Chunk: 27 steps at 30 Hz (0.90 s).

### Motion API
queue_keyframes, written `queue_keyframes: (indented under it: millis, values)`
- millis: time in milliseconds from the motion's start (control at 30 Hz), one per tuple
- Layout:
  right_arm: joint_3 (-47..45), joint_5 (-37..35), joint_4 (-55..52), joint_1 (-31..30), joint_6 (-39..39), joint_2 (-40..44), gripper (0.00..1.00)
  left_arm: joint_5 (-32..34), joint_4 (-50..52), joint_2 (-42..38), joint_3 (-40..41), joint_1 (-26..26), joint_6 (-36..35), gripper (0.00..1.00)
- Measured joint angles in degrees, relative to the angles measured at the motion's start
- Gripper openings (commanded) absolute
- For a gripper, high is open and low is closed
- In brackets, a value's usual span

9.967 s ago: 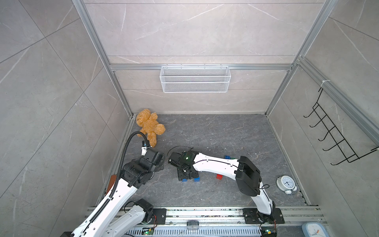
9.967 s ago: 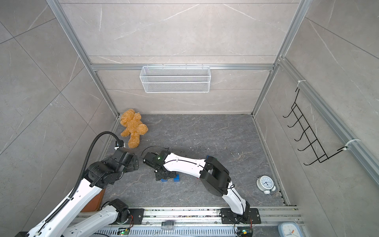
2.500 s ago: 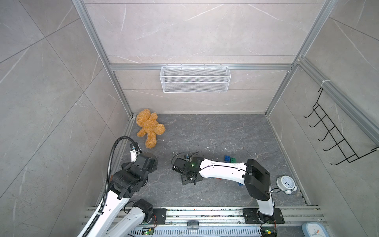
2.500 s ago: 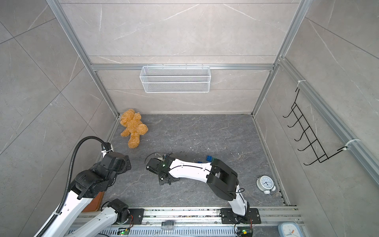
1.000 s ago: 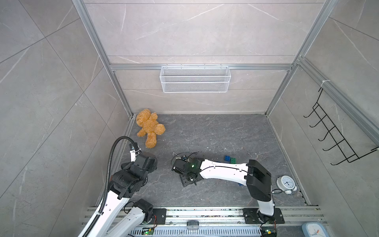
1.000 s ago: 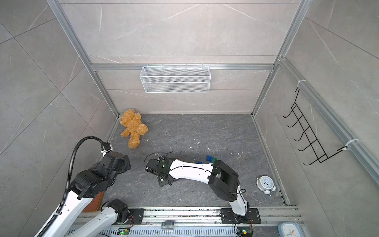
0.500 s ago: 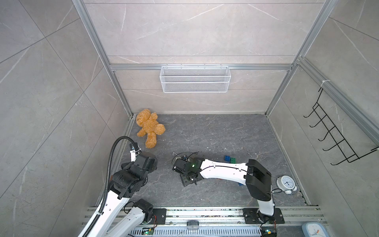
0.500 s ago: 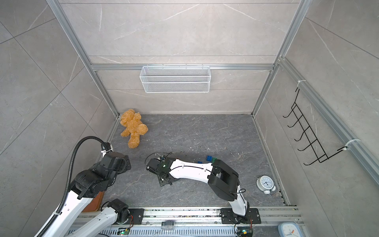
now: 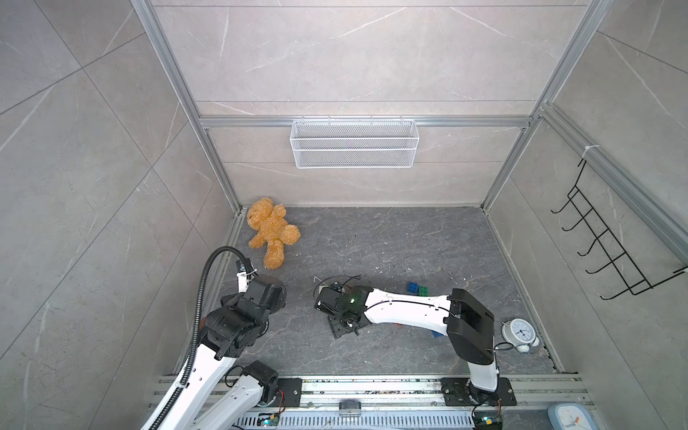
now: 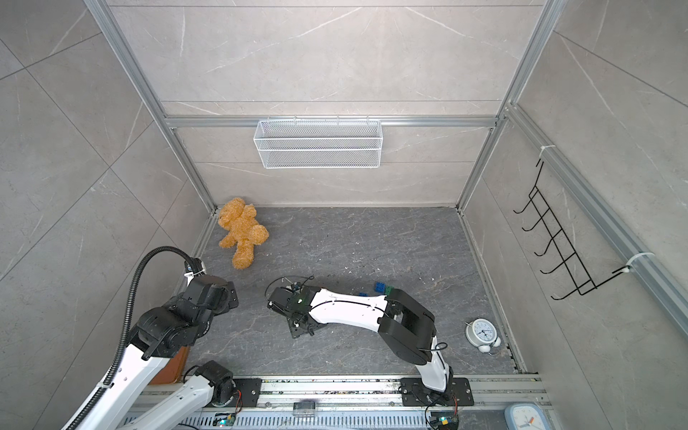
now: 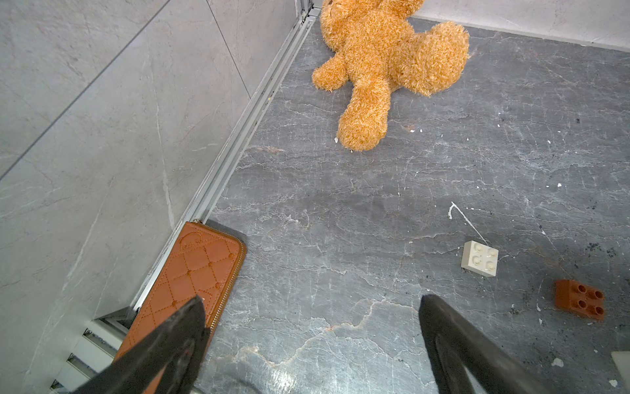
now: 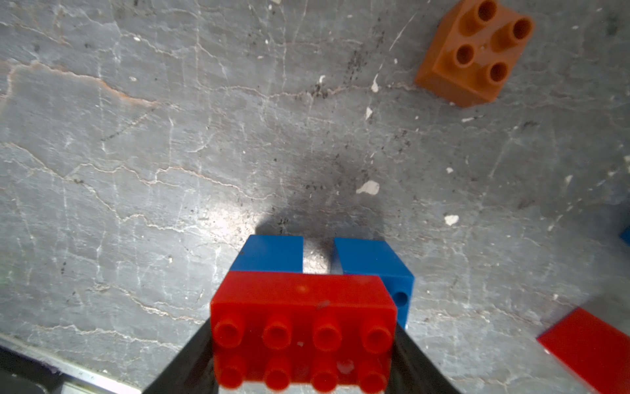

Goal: Assemble the letter h with lego
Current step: Assemble the lego brick with the lego brick.

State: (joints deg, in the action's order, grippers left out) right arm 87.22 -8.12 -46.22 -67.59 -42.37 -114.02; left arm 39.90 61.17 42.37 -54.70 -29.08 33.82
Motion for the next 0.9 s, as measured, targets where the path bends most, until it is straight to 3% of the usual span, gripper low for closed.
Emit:
queue_keyframes:
  millis: [900]
  values:
    - [-0.59,0.04,0.57,0.13,0.02,0.37,0.0,-1.03,-0.37,0.37,0.0,0.48,-0.02,0.99]
